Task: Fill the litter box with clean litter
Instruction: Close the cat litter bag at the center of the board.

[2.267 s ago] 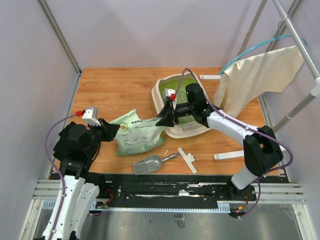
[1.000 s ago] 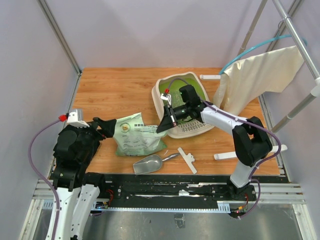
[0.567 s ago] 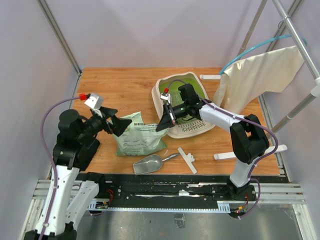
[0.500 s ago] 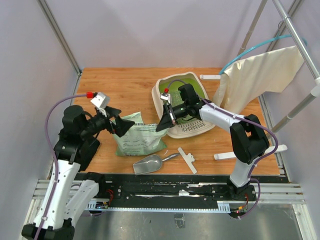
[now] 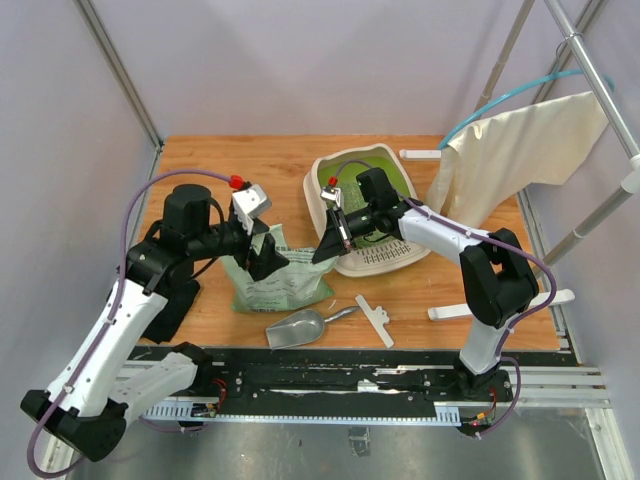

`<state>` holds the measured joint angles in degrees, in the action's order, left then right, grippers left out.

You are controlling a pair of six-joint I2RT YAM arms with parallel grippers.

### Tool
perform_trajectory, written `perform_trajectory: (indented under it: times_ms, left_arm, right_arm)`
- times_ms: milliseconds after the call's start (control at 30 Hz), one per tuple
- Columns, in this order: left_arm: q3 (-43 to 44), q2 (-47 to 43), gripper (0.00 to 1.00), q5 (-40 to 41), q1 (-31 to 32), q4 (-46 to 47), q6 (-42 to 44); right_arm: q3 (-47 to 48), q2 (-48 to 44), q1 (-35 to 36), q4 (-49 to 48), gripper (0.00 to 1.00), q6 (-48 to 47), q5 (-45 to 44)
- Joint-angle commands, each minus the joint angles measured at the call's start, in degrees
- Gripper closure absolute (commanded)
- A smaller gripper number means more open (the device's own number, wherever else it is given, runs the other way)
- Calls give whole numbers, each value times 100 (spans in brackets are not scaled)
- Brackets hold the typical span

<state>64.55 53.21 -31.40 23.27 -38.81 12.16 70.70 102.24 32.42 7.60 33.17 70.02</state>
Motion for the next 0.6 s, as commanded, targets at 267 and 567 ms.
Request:
perform_trajectory:
  times_ms: [267, 567]
  left_arm:
    - [-712, 503, 0, 1504, 389, -313, 596]
    - [-900, 360, 0, 1441, 389, -382, 1177]
  right_arm:
    - [41, -220, -13, 119, 99, -161, 61]
    - [52, -331, -8, 207, 98, -507, 221]
